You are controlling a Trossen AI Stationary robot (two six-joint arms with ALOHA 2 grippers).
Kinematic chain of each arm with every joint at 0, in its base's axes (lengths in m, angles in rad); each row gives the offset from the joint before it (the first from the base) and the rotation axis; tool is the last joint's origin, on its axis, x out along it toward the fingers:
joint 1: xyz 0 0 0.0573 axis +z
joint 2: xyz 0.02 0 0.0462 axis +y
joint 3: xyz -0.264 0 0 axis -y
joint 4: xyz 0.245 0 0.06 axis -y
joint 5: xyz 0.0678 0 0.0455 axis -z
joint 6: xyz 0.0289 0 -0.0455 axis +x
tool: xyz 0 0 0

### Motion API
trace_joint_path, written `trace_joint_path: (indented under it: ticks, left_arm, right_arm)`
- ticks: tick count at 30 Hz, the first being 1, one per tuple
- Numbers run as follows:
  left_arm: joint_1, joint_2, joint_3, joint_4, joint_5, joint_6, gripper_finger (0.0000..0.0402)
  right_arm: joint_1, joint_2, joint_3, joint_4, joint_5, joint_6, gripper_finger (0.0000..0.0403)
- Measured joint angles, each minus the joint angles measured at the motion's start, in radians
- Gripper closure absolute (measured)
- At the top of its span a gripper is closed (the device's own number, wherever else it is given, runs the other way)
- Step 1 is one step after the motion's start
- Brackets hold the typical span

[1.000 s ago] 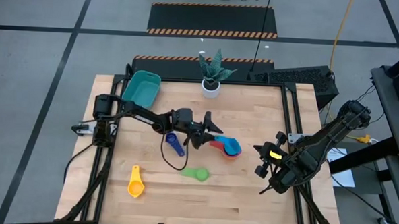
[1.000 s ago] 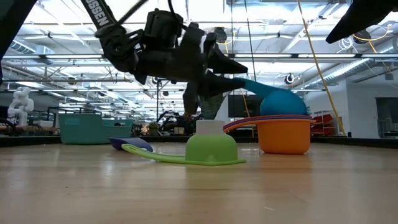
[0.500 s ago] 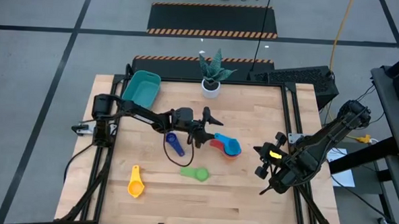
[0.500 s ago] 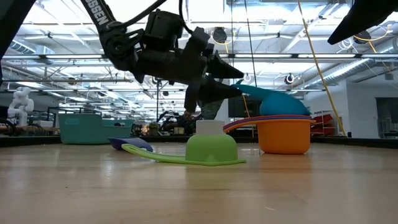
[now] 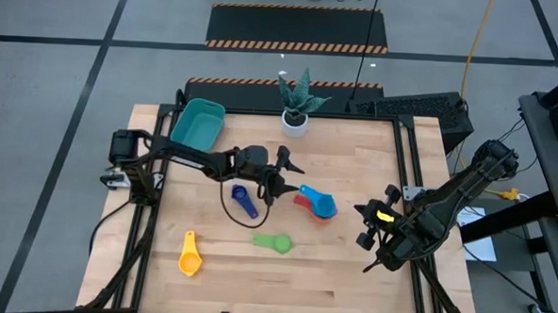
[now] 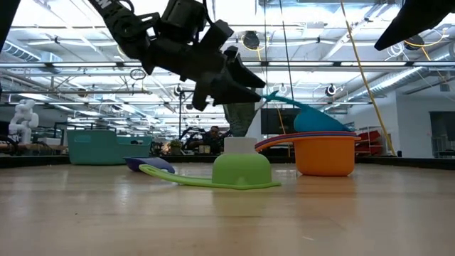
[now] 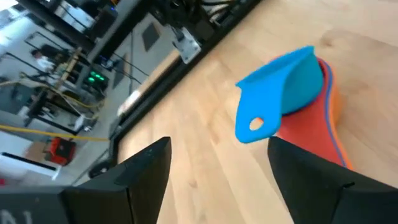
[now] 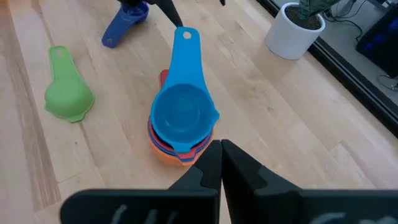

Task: Nest measuring cups in basket
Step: Stack the light blue measuring cup on top of the orange measuring cup

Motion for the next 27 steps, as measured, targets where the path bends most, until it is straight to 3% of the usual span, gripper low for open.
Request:
trace_joint_path:
  ticks: [12, 18, 21, 27]
  left_arm:
    - [-0.001, -0.007, 0.0, -0.073, 0.0, -0.055, 0.0156]
    - [0.005, -0.026, 0.025, -0.075, -0.019, -0.254, 0.0169]
    - [0.015, -0.041, 0.077, -0.157, -0.078, -0.385, 0.0174]
    - [0.004, -0.041, 0.218, -0.431, -0.076, -0.55, 0.0172]
  right_arm:
    - [0.0, 0.0, 0.0, 0.005, 0.001, -0.003, 0.0403]
    - [0.0, 0.0, 0.0, 0.005, 0.003, -0.007, 0.0403]
    - [0.0, 0.0, 0.0, 0.01, 0.003, -0.006, 0.0403]
    - [0.0, 0.0, 0.0, 0.019, 0.0, 0.021, 0.0403]
